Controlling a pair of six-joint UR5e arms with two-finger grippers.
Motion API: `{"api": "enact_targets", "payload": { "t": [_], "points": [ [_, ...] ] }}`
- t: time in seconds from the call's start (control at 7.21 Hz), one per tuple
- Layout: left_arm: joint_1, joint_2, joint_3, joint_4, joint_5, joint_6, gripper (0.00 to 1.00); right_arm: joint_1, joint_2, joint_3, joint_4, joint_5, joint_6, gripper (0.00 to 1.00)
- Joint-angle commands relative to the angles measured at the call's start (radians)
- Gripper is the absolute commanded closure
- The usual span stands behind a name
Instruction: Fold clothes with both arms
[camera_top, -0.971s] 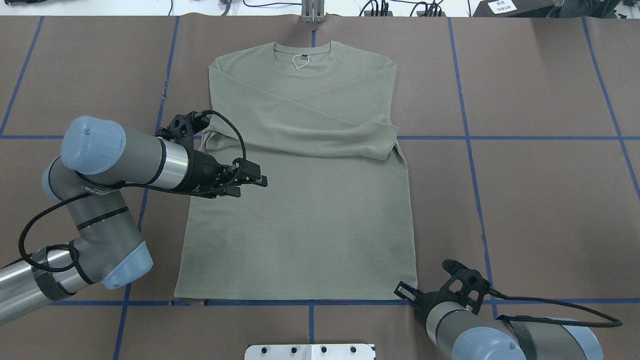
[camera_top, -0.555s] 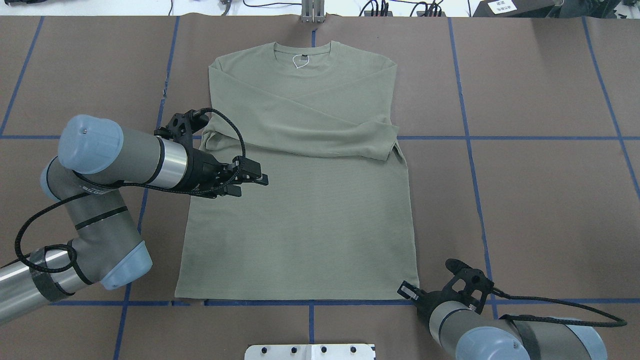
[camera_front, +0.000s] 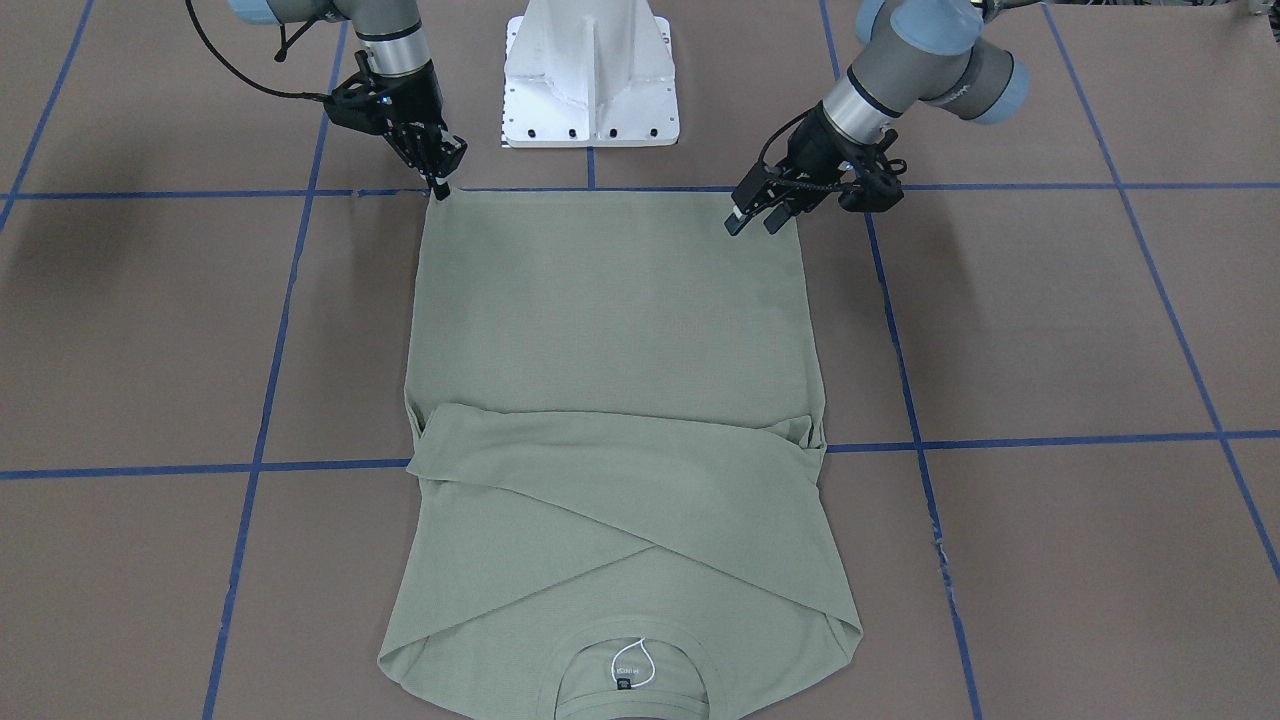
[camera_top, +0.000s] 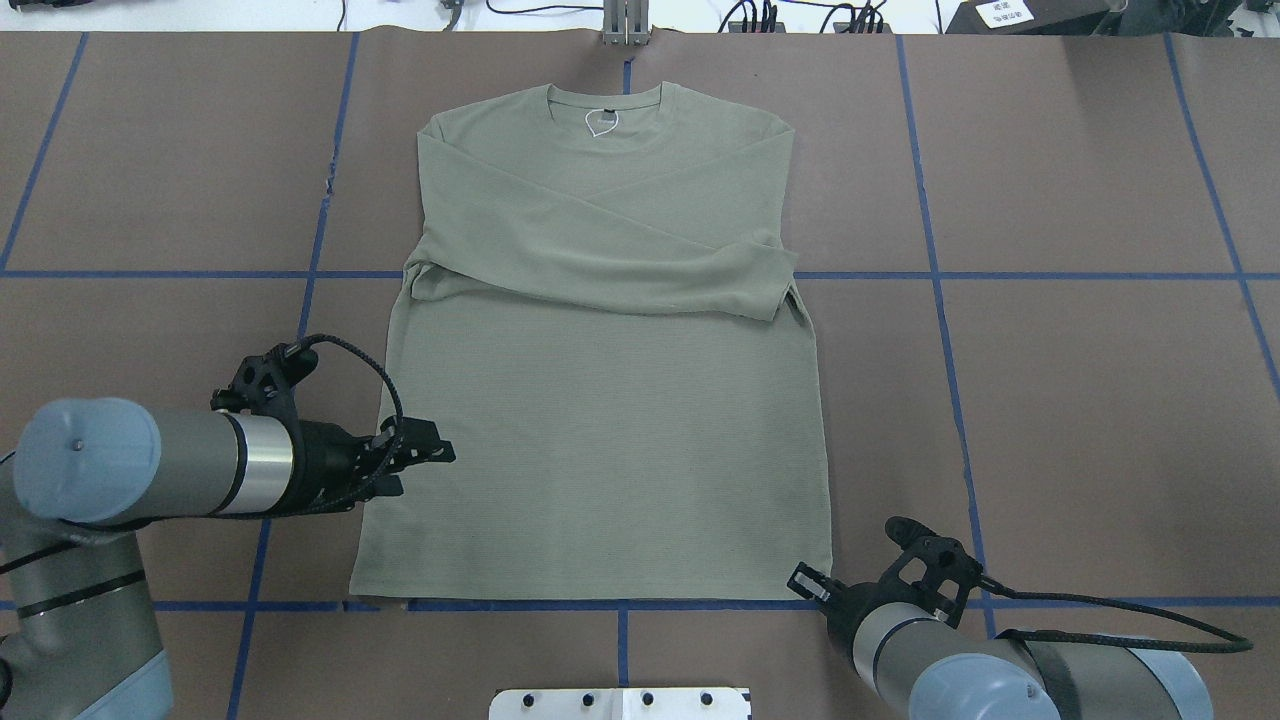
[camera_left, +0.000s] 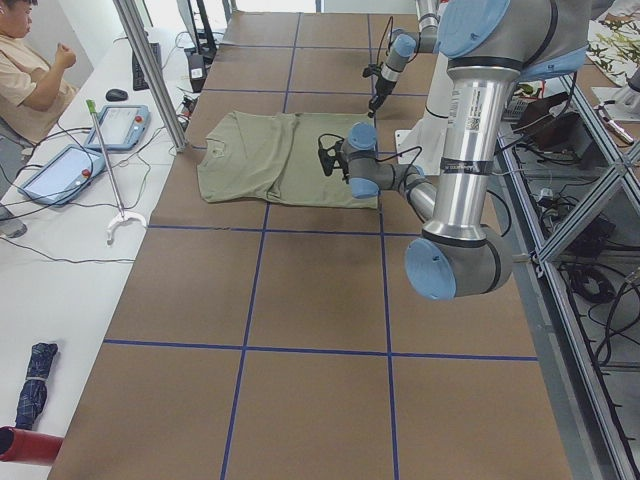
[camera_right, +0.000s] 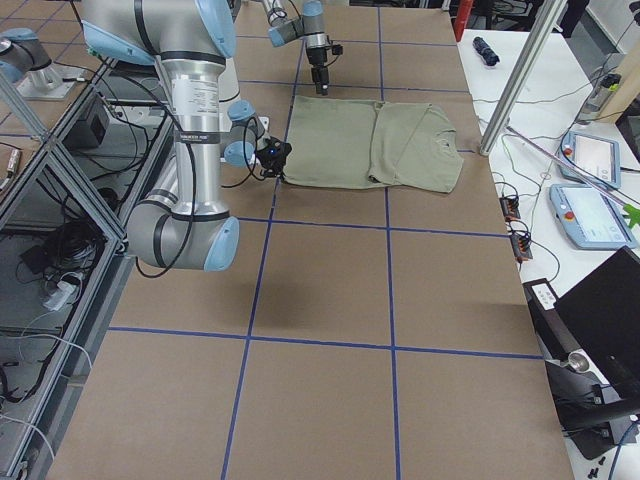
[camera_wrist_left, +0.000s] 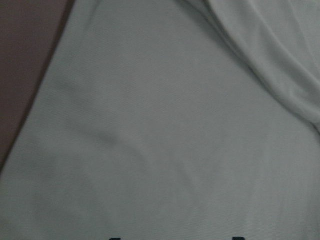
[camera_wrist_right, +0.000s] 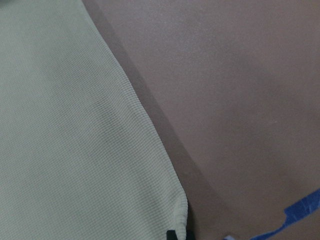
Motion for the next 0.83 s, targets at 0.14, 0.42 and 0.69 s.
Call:
{"api": "enact_targets", "payload": {
  "t": [0.14, 0.42, 0.69],
  "points": [
    [0.138, 0.035, -0.105, 0.3, 0.11, -0.059, 0.21, 0.0, 0.0, 0.005, 0.0, -0.003, 0.002, 1.0],
    [0.157, 0.041, -0.096, 0.306, 0.134, -0.061, 0.24, 0.0, 0.0, 0.005, 0.0, -0.005, 0.002, 1.0],
    [0.165, 0.044, -0.096, 0.363, 0.134, -0.061, 0.26, 0.0, 0.0, 0.005, 0.0, -0.005, 0.002, 1.0]
  ]
}}
